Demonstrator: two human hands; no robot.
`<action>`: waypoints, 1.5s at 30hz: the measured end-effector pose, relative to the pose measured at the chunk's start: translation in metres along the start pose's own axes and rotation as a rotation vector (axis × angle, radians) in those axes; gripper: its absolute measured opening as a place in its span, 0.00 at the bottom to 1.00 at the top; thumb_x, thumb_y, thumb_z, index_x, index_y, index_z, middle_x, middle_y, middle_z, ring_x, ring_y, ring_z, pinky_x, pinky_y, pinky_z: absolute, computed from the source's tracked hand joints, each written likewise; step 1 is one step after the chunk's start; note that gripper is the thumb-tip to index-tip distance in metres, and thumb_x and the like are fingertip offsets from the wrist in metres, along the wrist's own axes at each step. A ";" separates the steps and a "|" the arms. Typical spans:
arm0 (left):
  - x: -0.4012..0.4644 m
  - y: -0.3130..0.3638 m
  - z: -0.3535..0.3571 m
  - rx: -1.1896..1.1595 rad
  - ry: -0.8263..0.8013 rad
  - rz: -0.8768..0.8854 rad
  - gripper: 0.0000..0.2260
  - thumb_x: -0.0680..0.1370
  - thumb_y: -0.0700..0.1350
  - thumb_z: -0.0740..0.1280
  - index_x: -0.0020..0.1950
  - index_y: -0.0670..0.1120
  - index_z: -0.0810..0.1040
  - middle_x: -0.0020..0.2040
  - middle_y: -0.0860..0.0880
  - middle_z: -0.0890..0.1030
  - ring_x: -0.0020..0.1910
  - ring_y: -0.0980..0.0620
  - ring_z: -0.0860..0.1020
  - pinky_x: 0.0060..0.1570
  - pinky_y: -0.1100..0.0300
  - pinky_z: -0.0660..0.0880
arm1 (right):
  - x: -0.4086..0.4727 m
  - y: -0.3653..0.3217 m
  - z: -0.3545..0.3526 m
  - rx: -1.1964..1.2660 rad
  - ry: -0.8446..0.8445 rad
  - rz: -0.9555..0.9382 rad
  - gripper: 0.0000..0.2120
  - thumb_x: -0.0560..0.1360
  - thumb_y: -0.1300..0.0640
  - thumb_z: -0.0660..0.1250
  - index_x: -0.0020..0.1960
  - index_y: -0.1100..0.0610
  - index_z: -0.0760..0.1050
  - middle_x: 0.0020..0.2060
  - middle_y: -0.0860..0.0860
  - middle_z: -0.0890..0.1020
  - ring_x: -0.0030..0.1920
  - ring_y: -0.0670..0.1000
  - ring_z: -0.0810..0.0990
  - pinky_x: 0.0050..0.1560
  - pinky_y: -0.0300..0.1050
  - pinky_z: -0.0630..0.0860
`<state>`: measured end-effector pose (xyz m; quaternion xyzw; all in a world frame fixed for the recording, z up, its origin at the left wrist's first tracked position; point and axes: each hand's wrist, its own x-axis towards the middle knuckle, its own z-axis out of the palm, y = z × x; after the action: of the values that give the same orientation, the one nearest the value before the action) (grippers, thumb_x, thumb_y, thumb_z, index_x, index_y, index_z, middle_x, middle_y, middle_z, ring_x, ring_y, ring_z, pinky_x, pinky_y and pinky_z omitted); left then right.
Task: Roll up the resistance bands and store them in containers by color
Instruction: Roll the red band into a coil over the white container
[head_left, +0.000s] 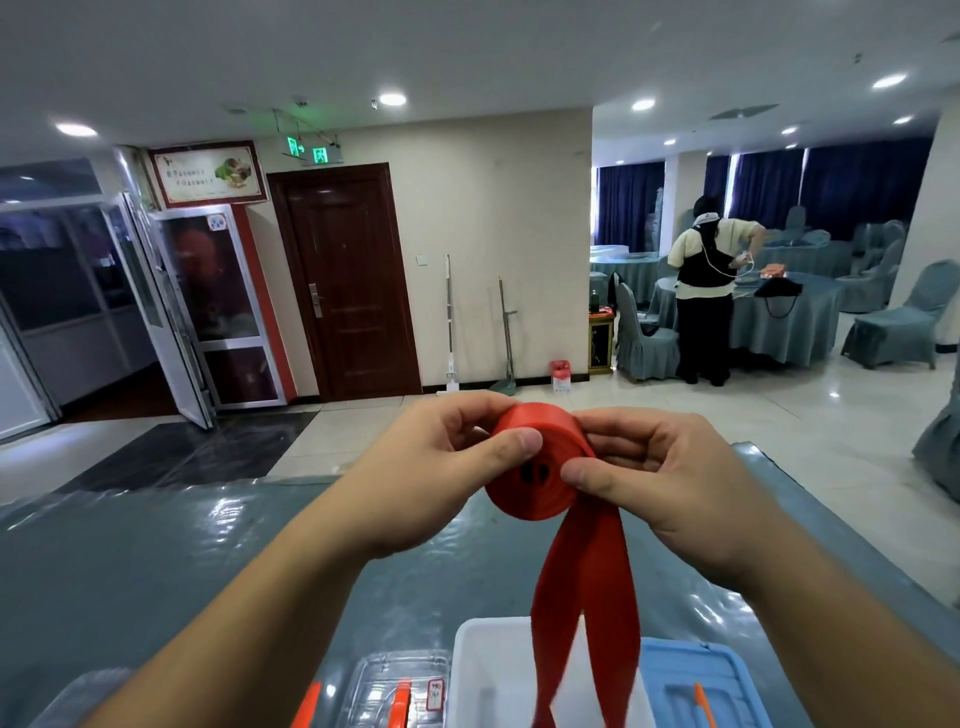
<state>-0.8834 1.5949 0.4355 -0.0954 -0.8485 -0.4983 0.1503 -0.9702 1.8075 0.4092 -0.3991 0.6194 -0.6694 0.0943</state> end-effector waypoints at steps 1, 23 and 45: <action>0.000 -0.002 0.002 -0.032 -0.009 -0.019 0.16 0.76 0.56 0.73 0.62 0.51 0.84 0.54 0.49 0.87 0.53 0.52 0.85 0.55 0.59 0.81 | 0.000 -0.002 -0.001 0.002 -0.009 0.004 0.20 0.65 0.50 0.80 0.57 0.45 0.86 0.51 0.51 0.89 0.54 0.51 0.88 0.54 0.40 0.83; 0.001 0.005 0.008 -0.199 -0.054 -0.155 0.19 0.70 0.47 0.77 0.59 0.44 0.84 0.53 0.41 0.87 0.53 0.46 0.86 0.57 0.53 0.83 | 0.001 -0.011 -0.011 -0.258 -0.135 0.022 0.15 0.71 0.59 0.79 0.55 0.46 0.86 0.48 0.48 0.89 0.51 0.48 0.88 0.56 0.39 0.82; -0.004 0.001 0.017 -0.325 0.037 -0.165 0.18 0.70 0.47 0.78 0.58 0.47 0.85 0.54 0.41 0.86 0.51 0.47 0.86 0.49 0.58 0.83 | 0.000 -0.001 -0.010 -0.071 -0.096 0.060 0.17 0.68 0.57 0.81 0.56 0.50 0.87 0.50 0.53 0.89 0.53 0.53 0.88 0.54 0.42 0.83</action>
<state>-0.8821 1.6098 0.4269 -0.0394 -0.7588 -0.6413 0.1071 -0.9759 1.8152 0.4106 -0.4152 0.6491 -0.6240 0.1299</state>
